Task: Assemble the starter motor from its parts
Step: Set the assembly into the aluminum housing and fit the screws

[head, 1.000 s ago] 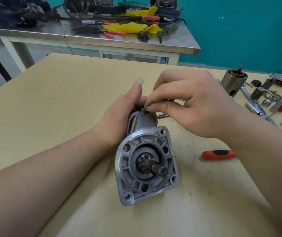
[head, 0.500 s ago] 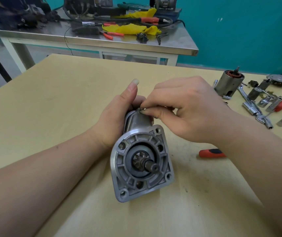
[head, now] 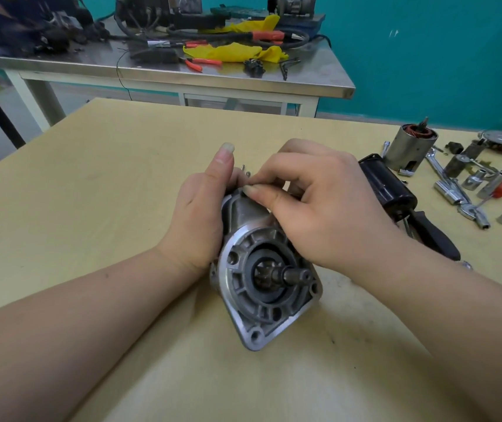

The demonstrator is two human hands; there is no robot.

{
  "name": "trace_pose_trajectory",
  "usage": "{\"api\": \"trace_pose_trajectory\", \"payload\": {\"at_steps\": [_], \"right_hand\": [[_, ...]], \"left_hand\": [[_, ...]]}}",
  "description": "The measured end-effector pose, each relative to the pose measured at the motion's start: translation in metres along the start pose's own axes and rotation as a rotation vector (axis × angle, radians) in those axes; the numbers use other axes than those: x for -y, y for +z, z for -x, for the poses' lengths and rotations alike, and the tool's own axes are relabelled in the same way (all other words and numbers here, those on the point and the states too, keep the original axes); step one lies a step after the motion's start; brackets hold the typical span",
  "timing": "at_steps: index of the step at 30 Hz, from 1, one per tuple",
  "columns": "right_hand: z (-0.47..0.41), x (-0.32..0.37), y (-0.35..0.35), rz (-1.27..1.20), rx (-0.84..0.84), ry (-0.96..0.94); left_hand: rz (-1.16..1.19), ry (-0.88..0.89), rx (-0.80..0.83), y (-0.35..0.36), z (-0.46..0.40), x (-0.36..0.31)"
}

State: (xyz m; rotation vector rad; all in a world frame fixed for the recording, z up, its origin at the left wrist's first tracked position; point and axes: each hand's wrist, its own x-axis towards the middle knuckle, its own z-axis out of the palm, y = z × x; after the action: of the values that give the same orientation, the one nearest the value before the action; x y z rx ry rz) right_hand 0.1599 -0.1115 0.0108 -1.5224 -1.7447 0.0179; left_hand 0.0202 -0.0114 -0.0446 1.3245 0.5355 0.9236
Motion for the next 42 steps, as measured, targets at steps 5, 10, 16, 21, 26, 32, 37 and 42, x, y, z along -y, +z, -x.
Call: {"api": "trace_pose_trajectory", "payload": {"at_steps": [5, 10, 16, 21, 26, 32, 37, 42], "right_hand": [[0.001, 0.003, 0.005, 0.013, -0.047, 0.056], [-0.001, 0.002, 0.001, 0.046, 0.006, 0.001], [-0.016, -0.009, -0.028, 0.128, 0.116, -0.22], [-0.016, -0.01, -0.028, 0.131, 0.162, -0.286], [-0.016, -0.013, -0.027, 0.171, 0.195, -0.318], [-0.016, -0.015, -0.028, 0.185, 0.161, -0.336], [-0.015, -0.014, -0.025, 0.206, 0.162, -0.351], [-0.017, -0.014, -0.026, 0.257, 0.171, -0.406]], "left_hand": [[-0.096, 0.06, -0.058, 0.003, 0.001, 0.002], [-0.098, 0.071, 0.0, 0.0, -0.002, 0.001], [-0.07, -0.073, 0.204, -0.007, -0.01, -0.007], [0.032, -0.158, 0.331, -0.004, -0.009, -0.01], [0.077, -0.187, 0.35, -0.002, -0.008, -0.013], [0.077, -0.205, 0.344, -0.001, -0.006, -0.014], [0.112, -0.236, 0.362, 0.0, -0.007, -0.013], [0.109, -0.24, 0.377, -0.002, -0.009, -0.013]]}}
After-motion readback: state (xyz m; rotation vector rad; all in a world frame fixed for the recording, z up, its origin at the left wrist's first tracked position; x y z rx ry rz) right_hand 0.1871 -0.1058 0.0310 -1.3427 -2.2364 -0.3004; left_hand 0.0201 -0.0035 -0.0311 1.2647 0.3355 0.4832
